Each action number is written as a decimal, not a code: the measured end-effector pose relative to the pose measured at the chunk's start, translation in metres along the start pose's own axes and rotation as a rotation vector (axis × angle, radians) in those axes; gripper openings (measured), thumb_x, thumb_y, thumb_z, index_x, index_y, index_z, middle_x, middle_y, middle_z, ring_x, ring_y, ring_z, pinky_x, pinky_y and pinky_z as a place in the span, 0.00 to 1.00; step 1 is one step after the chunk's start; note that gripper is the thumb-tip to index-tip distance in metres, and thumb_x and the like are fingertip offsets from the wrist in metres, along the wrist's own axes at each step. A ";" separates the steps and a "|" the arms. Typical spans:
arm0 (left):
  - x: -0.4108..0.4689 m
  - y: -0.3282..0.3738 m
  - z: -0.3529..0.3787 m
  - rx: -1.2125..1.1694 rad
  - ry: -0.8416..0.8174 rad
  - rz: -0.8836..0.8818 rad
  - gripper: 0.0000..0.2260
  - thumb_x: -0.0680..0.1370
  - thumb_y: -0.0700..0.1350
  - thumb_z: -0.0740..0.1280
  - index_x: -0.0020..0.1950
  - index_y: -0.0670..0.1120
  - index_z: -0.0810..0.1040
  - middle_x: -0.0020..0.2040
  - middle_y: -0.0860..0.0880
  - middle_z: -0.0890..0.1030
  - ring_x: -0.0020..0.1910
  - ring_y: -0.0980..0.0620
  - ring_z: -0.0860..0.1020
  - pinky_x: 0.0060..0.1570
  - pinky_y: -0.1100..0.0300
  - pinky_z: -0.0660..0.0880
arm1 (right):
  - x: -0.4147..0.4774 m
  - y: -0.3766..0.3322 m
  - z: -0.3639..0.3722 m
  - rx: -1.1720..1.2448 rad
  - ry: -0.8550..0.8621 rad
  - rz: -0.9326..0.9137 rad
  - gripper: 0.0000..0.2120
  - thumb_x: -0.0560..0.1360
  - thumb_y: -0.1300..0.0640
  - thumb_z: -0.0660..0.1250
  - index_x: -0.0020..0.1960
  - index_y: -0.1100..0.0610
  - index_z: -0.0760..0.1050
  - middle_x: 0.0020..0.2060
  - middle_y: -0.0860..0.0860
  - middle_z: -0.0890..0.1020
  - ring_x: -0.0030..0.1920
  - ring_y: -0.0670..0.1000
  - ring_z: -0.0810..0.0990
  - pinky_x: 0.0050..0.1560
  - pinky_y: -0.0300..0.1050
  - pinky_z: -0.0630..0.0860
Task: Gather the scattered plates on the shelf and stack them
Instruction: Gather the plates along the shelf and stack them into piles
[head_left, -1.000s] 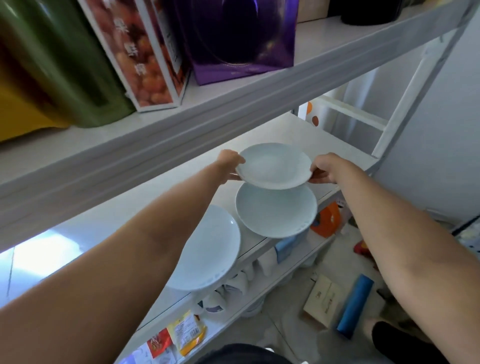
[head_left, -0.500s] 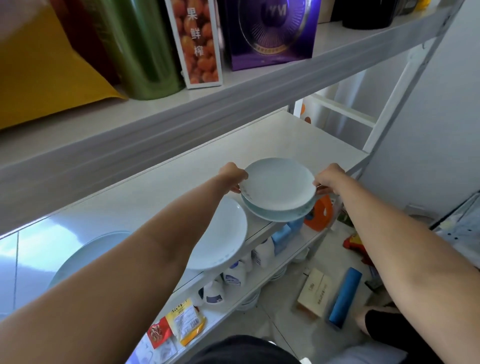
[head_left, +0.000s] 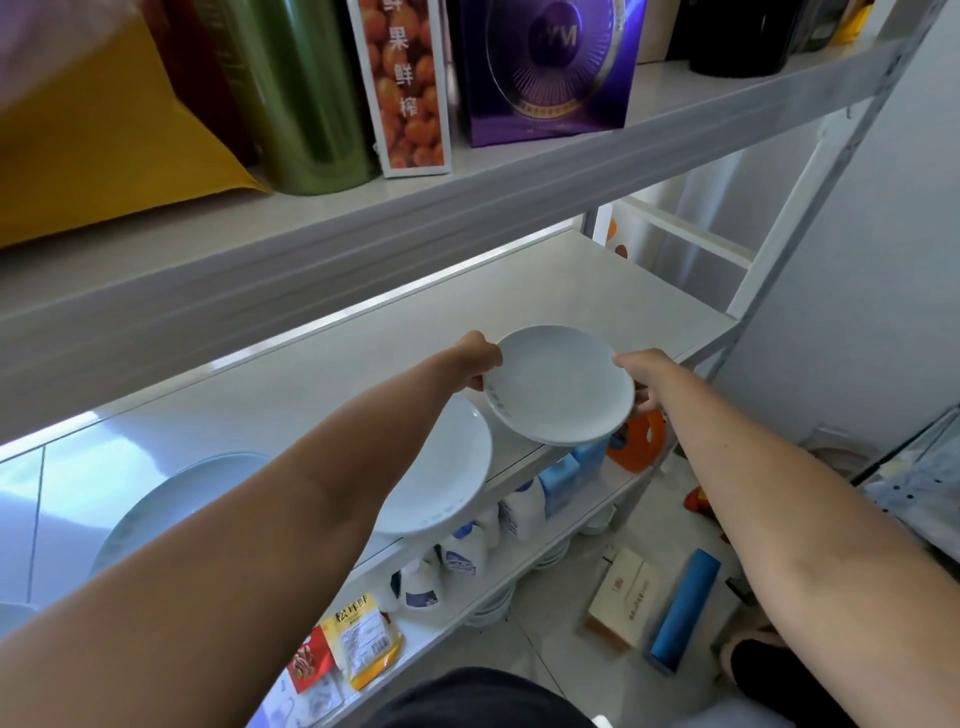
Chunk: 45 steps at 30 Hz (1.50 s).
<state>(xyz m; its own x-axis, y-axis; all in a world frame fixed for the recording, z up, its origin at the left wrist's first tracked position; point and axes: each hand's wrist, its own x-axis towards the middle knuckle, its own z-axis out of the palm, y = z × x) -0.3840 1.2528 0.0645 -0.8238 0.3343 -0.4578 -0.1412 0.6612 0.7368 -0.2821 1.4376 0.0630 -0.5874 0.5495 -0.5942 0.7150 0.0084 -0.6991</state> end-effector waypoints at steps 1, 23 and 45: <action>-0.001 0.003 -0.002 -0.028 0.010 0.012 0.12 0.79 0.35 0.59 0.61 0.34 0.70 0.53 0.39 0.74 0.49 0.40 0.78 0.56 0.48 0.78 | 0.000 -0.003 -0.002 -0.001 0.003 -0.015 0.14 0.79 0.57 0.61 0.62 0.63 0.71 0.46 0.58 0.78 0.43 0.57 0.78 0.43 0.52 0.77; -0.082 -0.084 -0.112 0.174 0.249 -0.112 0.23 0.82 0.53 0.52 0.46 0.34 0.73 0.36 0.36 0.81 0.27 0.42 0.79 0.29 0.59 0.78 | -0.089 -0.040 0.106 -0.406 -0.099 -0.170 0.21 0.81 0.50 0.54 0.51 0.69 0.73 0.34 0.62 0.77 0.31 0.58 0.79 0.29 0.49 0.77; -0.104 -0.139 -0.158 0.525 0.417 -0.089 0.26 0.82 0.57 0.50 0.65 0.38 0.73 0.67 0.37 0.73 0.67 0.38 0.70 0.66 0.47 0.67 | -0.107 -0.049 0.145 -0.452 0.206 -0.300 0.14 0.77 0.52 0.55 0.48 0.61 0.72 0.43 0.58 0.78 0.41 0.57 0.76 0.47 0.48 0.76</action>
<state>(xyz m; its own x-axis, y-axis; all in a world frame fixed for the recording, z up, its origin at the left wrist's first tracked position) -0.3655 1.0206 0.0880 -0.9792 0.0455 -0.1978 -0.0201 0.9480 0.3177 -0.3093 1.2570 0.1031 -0.7359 0.6189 -0.2746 0.6459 0.5199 -0.5591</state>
